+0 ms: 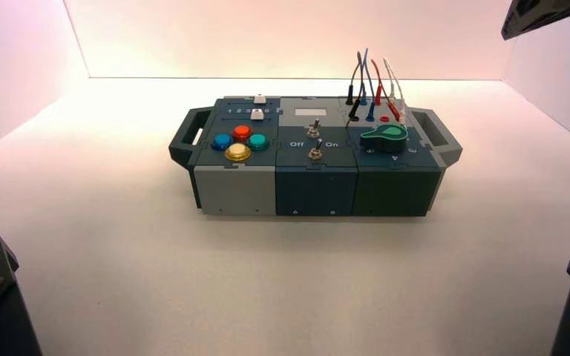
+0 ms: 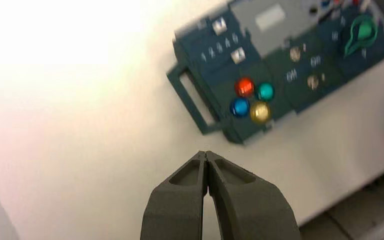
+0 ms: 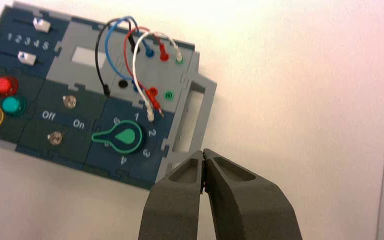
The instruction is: Turn the knob to position 4.
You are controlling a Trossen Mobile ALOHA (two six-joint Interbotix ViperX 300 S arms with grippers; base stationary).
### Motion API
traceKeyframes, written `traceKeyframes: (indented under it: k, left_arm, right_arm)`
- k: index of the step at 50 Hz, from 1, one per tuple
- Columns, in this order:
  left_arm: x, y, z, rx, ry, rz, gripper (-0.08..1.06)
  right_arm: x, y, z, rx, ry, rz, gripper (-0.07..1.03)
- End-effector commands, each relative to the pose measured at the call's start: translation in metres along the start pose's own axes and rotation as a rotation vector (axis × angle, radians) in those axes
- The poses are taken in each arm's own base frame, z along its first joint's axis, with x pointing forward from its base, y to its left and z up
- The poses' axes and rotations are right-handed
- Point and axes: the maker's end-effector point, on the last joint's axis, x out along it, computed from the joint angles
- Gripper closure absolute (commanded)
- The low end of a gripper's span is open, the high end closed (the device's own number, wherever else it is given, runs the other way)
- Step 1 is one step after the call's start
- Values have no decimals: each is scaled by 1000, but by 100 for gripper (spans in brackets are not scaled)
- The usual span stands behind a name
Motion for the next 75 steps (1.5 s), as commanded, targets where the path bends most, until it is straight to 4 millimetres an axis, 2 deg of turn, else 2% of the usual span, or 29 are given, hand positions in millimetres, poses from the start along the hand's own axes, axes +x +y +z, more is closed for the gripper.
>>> traceKeyframes:
  k: [1,10,11,21,33,46,57,67,68,75]
  left_arm:
    - [-7,-5,13,36,3,-13,101]
    - [0,-27,23,112,18,-52,101]
    - [2,-40,30,151,24,-72,101]
    - [17,-81,46,274,63,-130,101]
    - [52,-126,59,390,140,-177,101]
    - [78,-137,79,419,142,-178,101]
    - [92,-142,93,437,131,-179,101]
    - [108,-160,101,488,136,-192,101]
    - [113,-167,102,510,137,-197,101]
    - [130,-175,108,548,132,-201,101]
  right_arm:
    - [-13,-1,16,12,-40,-1,99]
    - [-20,-1,13,13,-52,0,99]
    - [-20,-1,9,13,-43,-1,99]
    - [-17,-1,-3,16,12,-2,99]
    - [-12,-2,-13,21,43,-4,99]
    - [-11,-16,-17,77,47,-43,99]
    - [-9,-17,-18,82,46,-44,99]
    - [-6,-17,-18,97,24,-45,99]
    - [-5,-17,-18,99,24,-44,99]
    - [-4,-18,-16,102,7,-46,99]
